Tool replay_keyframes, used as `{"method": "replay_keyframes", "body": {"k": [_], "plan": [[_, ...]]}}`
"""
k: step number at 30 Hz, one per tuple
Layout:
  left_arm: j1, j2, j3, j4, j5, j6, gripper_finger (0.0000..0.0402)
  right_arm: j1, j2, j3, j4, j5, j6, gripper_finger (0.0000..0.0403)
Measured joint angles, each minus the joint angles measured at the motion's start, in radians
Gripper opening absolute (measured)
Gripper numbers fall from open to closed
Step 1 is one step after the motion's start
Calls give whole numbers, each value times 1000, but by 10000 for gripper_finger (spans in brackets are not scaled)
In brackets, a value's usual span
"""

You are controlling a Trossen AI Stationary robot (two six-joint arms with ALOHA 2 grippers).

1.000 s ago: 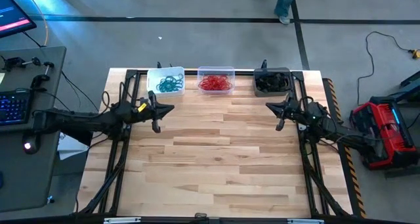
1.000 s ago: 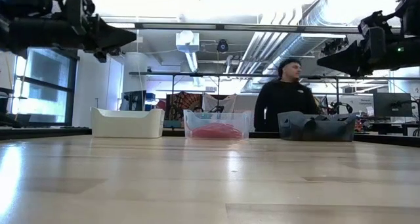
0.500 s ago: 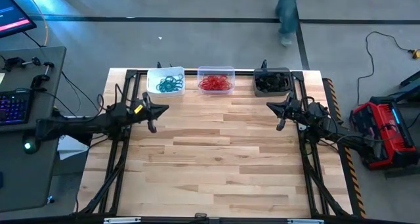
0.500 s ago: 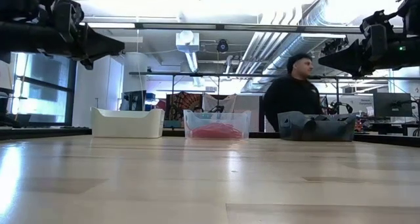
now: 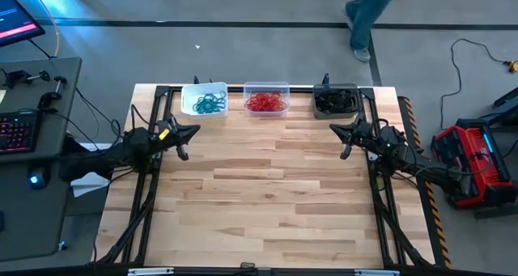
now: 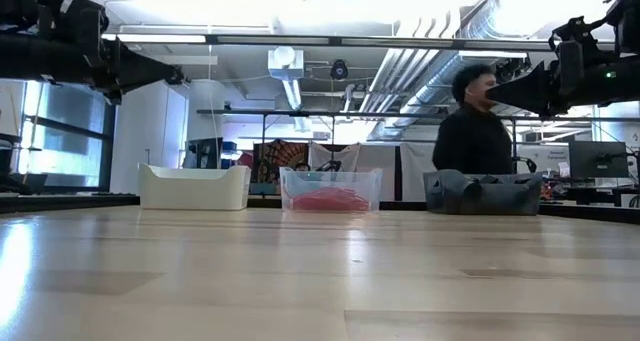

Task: Sort rubber bands into baskets
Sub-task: Return to Home Position

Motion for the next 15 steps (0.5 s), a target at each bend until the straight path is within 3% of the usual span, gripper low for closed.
{"method": "replay_keyframes", "body": {"k": [15], "plan": [[2, -1, 1, -30, -23, -62, 0, 0, 2, 0, 0, 2, 0, 0]]}}
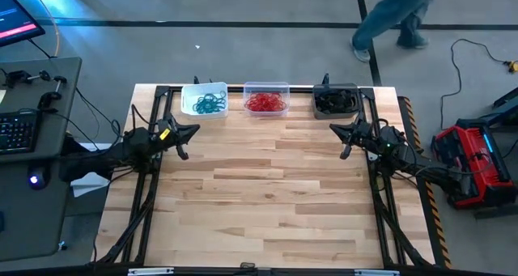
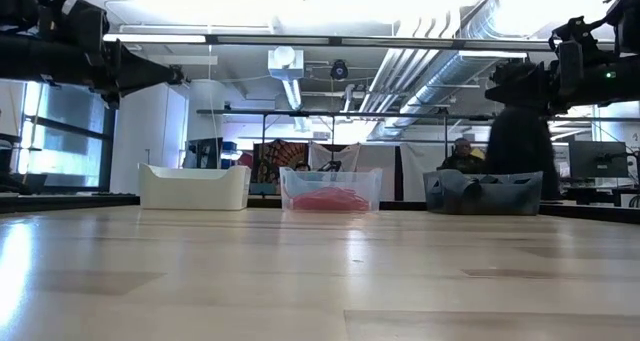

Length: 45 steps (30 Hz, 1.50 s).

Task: Sort rubber bands into baskets
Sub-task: Return to Home Position

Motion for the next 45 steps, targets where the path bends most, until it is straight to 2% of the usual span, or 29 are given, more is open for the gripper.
{"method": "replay_keyframes", "body": {"k": [9, 19, 25, 31, 45], "plan": [[0, 2, 0, 0, 2, -8, 0, 0, 0, 0, 0, 2, -127, 0], [1, 16, 0, -26, 4, -5, 0, 0, 0, 0, 0, 4, -76, 0], [1, 27, 0, -25, 3, 53, 0, 0, 1, 0, 1, 4, -71, 0], [1, 27, 0, -23, 6, -30, 0, 0, 1, 0, 1, 4, -71, 0], [1, 27, 0, -23, 7, 64, 0, 0, 1, 0, 0, 4, -71, 0]]}}
